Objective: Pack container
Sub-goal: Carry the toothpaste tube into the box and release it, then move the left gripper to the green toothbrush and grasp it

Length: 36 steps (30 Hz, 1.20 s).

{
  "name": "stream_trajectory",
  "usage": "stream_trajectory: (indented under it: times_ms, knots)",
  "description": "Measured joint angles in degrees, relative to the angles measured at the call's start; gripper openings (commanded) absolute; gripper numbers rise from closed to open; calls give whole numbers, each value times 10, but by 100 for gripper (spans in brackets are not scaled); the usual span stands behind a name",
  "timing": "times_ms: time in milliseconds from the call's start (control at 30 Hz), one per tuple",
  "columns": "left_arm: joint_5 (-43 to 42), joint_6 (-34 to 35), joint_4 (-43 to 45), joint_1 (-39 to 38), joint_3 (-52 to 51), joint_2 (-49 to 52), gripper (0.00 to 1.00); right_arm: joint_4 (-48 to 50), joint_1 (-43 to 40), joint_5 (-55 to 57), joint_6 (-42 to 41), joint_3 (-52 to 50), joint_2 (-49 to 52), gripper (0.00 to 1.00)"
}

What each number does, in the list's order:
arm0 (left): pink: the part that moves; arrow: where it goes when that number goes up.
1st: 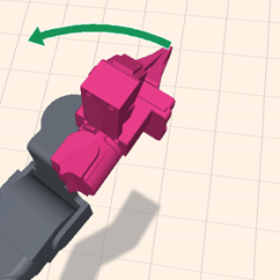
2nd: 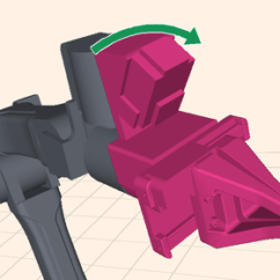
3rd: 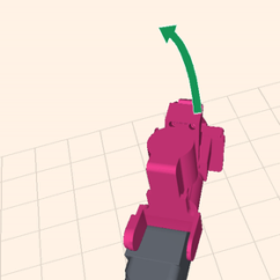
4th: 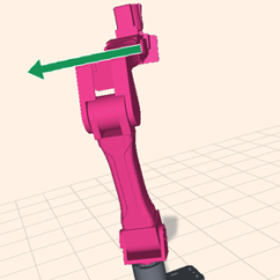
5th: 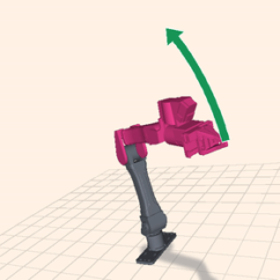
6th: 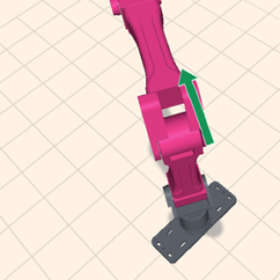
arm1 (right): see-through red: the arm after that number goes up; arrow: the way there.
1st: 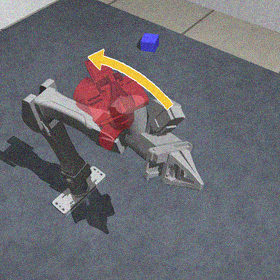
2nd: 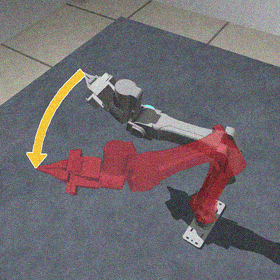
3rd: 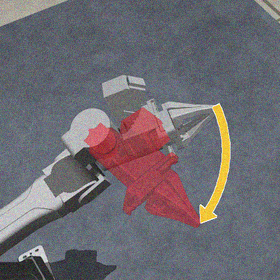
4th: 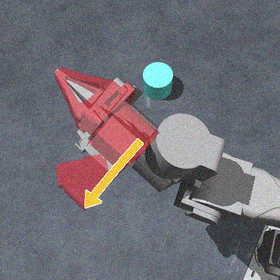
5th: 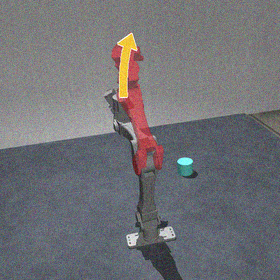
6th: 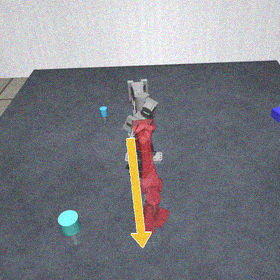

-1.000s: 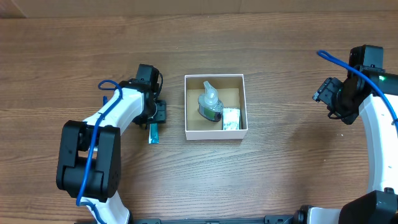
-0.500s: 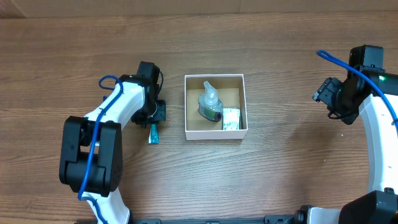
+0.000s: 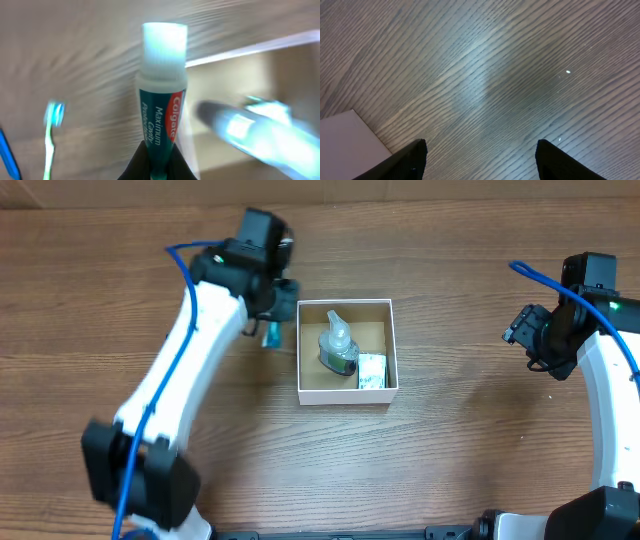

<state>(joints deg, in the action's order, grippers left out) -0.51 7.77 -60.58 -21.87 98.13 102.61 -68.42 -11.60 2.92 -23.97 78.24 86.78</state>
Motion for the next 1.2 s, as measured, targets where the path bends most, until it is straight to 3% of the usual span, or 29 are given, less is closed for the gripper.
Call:
stream_trajectory:
  times_ms: [167,300,633,667,700,767,900,1033,1133,1200]
  knots:
    - [40,-108,-12,-156,13,-71,4,1,0,0,0,0,0,72]
    - [75,-184,-10,-235,-10,-58,4,1,0,0,0,0,0,72]
    - [83,-226,36,-210,-111,21,6,1,0,0,0,0,0,72]
    - [83,-229,42,-210,-111,22,8,1,0,0,0,0,0,72]
    - [83,-231,50,-210,-111,23,19,1,0,0,0,0,0,72]
    - [84,-236,55,-210,-111,24,50,1,0,0,0,0,0,72]
    - [87,-240,58,-210,-111,24,55,1,0,0,0,0,0,72]
    - [99,-237,46,-210,-111,24,51,1,0,0,0,0,0,72]
    - [111,-204,18,-210,-94,15,52,1,0,0,0,0,0,72]
    - [125,-164,18,-208,-81,-24,58,1,0,0,0,0,0,72]
